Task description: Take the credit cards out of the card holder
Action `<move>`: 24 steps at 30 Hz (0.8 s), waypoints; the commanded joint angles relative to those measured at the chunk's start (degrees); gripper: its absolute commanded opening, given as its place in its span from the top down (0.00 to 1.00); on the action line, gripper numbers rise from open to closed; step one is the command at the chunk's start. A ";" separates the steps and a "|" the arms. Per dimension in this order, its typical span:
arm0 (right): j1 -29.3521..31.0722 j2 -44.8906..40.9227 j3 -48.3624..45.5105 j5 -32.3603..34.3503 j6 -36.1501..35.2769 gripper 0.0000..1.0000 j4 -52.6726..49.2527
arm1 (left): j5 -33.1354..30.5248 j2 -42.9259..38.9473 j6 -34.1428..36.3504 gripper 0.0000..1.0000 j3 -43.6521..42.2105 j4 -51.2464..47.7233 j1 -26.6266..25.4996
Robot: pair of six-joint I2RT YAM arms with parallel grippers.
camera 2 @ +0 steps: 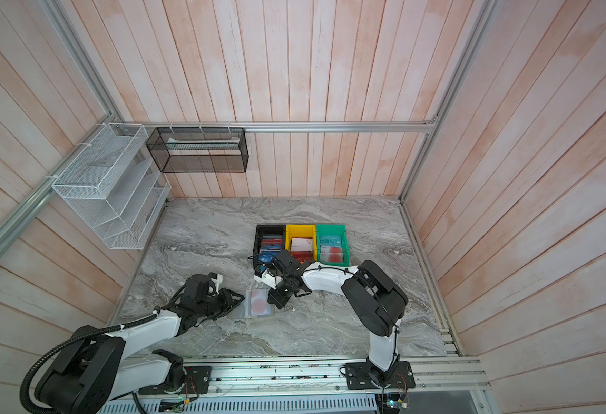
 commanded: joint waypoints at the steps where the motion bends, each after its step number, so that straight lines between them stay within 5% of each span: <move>1: -0.05 2.20 2.08 -1.41 0.34 0.97 0.04 | -1.51 2.61 0.97 0.68 -0.81 -0.25 0.04; 24: 1.70 7.94 6.16 -2.63 1.78 0.97 -1.26 | -1.02 6.95 1.05 0.68 -2.39 4.05 0.04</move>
